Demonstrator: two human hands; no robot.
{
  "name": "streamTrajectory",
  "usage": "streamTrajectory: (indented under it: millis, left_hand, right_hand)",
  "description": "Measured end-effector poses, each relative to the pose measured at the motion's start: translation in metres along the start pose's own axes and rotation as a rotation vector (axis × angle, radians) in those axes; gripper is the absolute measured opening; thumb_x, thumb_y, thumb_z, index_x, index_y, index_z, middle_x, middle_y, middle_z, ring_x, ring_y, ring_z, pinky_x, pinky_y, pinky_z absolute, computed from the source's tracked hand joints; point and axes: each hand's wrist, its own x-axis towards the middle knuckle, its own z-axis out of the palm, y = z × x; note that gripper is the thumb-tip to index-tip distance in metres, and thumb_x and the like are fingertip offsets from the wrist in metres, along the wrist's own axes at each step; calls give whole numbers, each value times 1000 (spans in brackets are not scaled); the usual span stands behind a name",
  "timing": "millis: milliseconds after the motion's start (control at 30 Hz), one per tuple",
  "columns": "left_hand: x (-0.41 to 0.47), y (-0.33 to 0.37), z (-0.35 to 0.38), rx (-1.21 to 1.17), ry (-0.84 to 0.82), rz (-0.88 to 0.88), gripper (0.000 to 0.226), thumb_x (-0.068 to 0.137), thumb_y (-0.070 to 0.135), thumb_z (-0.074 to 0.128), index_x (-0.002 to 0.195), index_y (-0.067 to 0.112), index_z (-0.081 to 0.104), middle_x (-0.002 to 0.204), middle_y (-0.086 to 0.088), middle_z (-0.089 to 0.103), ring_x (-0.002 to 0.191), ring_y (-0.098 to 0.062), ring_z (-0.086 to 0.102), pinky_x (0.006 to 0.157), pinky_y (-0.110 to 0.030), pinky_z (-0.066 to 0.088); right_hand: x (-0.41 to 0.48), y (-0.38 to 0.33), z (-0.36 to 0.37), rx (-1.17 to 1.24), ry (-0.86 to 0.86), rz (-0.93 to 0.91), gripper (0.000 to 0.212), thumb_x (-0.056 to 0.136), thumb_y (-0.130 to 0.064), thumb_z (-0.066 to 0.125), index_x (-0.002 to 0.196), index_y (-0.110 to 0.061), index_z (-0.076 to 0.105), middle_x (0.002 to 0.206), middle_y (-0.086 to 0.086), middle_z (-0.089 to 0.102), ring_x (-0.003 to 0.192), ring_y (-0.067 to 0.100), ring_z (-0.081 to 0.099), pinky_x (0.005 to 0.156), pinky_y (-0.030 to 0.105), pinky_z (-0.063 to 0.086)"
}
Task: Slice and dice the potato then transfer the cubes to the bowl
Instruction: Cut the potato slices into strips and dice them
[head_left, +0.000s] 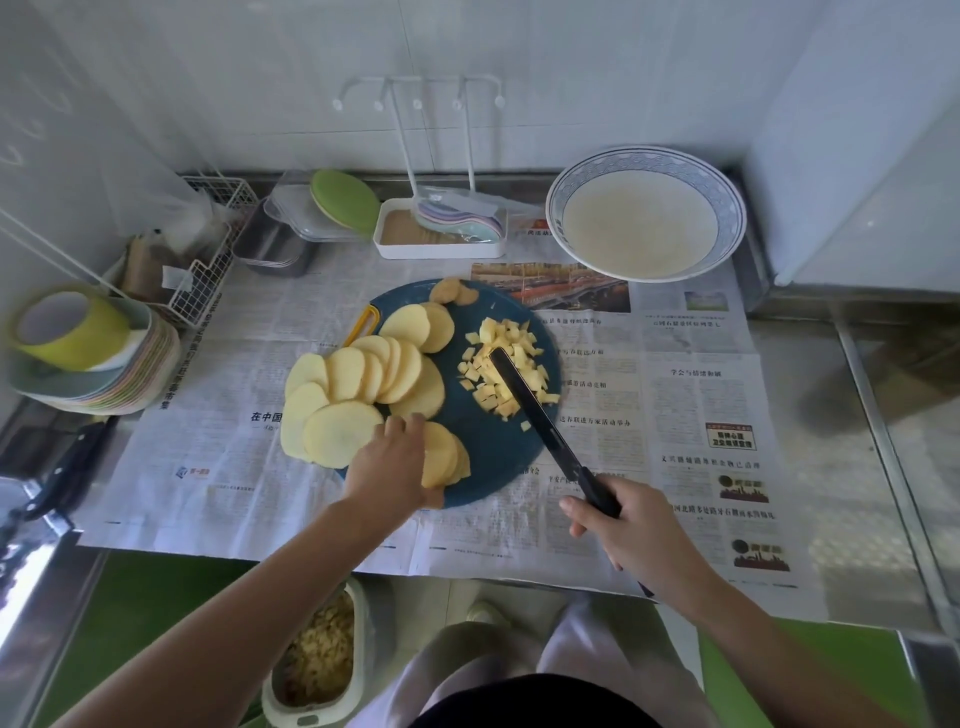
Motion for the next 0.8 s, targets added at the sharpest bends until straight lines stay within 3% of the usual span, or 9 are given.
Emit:
streamTrajectory:
  millis: [100, 167, 333, 500, 600, 700, 800]
  left_hand:
    - [-7, -14, 5, -204, 68, 0, 86, 73, 35, 78, 142, 14, 31, 133, -5, 36, 121, -21, 42, 95, -28, 42]
    - [-10, -20, 4, -342, 106, 11, 87, 70, 34, 82, 142, 14, 36, 135, -3, 36, 119, -21, 46, 92, -26, 41]
    - [-9, -24, -1, -464, 143, 42, 89, 64, 31, 87, 140, 15, 43, 135, -3, 44, 118, -21, 49, 90, -21, 37]
    - [-9, -21, -4, -472, 247, 78, 85, 61, 25, 89, 135, 10, 48, 129, -5, 49, 112, -23, 53, 85, -22, 39]
    - [-9, -11, -11, -443, 358, 155, 83, 59, 24, 90, 131, 8, 52, 125, -7, 52, 107, -22, 54, 82, -28, 45]
    - [-1, 2, -15, -319, 369, 249, 83, 56, 25, 91, 128, 5, 54, 120, -11, 58, 109, -30, 57, 91, -41, 46]
    - [10, 9, -17, -248, 303, 208, 86, 58, 30, 89, 131, 7, 51, 123, -10, 57, 114, -32, 54, 101, -45, 37]
  right_hand:
    - [1, -1, 3, -7, -10, -4, 28, 90, -33, 65, 76, -9, 62, 69, -4, 70, 39, 3, 46, 53, 28, 45]
    - [3, -2, 4, -8, -20, -3, 28, 90, -32, 65, 75, -9, 62, 63, -8, 68, 39, 3, 47, 52, 24, 43]
    - [3, -4, 6, -21, -32, -10, 26, 91, -31, 64, 73, -12, 61, 48, -20, 58, 38, 3, 47, 51, 20, 41]
    - [2, -5, 5, -7, -29, -10, 25, 91, -32, 64, 73, -15, 62, 50, -18, 60, 38, 3, 45, 50, 18, 41]
    - [0, -5, 2, 25, 3, -11, 25, 90, -34, 64, 73, -16, 62, 66, -8, 69, 40, 4, 45, 51, 24, 43]
    - [-2, -5, -6, 76, 55, 4, 26, 90, -32, 65, 75, -11, 62, 70, -2, 70, 41, 6, 47, 50, 26, 43]
    - [-2, -5, -14, 144, 90, 26, 26, 90, -29, 65, 76, -8, 62, 70, 1, 70, 40, 10, 45, 46, 26, 41]
